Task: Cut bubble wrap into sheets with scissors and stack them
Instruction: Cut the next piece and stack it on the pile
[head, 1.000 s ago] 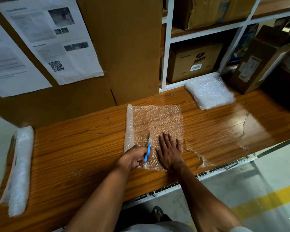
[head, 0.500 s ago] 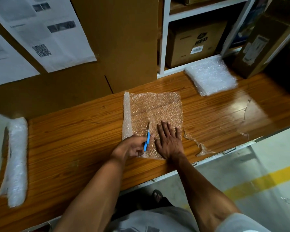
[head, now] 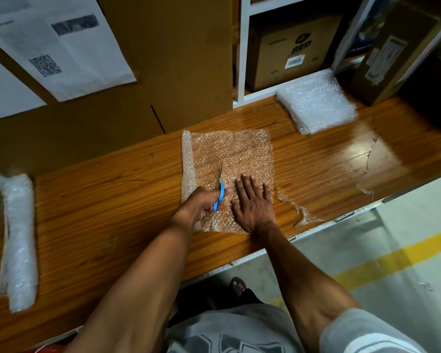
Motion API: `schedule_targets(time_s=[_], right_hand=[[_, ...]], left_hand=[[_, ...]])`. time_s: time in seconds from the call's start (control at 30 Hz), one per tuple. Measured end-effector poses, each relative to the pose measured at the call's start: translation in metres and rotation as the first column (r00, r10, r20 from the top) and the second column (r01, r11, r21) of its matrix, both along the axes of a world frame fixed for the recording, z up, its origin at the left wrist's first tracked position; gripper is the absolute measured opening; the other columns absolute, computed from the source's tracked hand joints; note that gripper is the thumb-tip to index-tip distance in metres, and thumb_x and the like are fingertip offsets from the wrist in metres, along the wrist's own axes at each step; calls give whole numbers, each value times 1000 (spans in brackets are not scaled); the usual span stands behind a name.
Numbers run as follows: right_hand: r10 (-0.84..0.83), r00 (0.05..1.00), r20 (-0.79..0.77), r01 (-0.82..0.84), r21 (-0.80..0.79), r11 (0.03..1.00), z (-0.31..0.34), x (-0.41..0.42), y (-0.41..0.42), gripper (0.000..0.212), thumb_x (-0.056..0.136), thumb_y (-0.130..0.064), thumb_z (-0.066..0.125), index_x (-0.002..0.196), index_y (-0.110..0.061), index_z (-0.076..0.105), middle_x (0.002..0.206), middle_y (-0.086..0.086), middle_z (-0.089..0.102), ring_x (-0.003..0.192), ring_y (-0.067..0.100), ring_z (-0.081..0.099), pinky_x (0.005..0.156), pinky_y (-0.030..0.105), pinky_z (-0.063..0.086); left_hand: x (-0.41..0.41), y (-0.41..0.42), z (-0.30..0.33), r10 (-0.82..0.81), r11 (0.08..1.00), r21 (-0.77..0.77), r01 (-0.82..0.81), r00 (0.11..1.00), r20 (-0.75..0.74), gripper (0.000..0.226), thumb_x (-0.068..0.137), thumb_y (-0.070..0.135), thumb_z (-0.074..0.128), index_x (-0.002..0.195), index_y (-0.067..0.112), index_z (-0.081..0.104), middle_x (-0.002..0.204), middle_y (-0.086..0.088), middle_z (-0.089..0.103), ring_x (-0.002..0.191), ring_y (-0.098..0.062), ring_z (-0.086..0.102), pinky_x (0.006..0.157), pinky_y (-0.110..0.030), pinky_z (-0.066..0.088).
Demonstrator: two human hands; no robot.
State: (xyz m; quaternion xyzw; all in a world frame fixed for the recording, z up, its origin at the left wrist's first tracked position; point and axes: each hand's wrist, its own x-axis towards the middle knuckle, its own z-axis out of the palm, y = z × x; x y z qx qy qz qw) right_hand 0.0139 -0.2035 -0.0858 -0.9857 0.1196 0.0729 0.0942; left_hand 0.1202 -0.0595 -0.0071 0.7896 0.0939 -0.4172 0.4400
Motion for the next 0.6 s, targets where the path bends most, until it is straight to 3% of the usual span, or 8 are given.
schedule_targets(time_s=[0.2, 0.4, 0.6], right_hand=[[4, 1000, 4, -4, -3, 1000, 1, 0, -1, 74, 105, -62, 2, 166, -23, -10, 173, 7, -18, 159, 27, -20, 128, 57, -7], [7, 1000, 11, -7, -10, 1000, -3, 1, -2, 75, 105, -62, 4, 167, -23, -10, 174, 6, -16, 160, 27, -16, 129, 58, -4], [5, 1000, 25, -5, 4, 1000, -2, 1, -2, 74, 105, -62, 4, 167, -23, -7, 174, 6, -14, 160, 25, -16, 129, 57, -5]], left_hand=[[2, 4, -7, 38, 999, -37, -38, 999, 3, 44, 85, 29, 84, 108, -6, 71, 77, -9, 75, 37, -3, 44, 42, -19, 31], [8, 7, -7, -28, 1000, -7, 28, 999, -30, 41, 79, 43, 86, 98, 7, 78, 90, -8, 80, 50, -9, 40, 49, -24, 31], [11, 2, 3, -91, 996, -2, 92, 994, -62, 52, 84, 57, 77, 105, 10, 74, 94, -9, 80, 53, -7, 50, 48, -21, 37]])
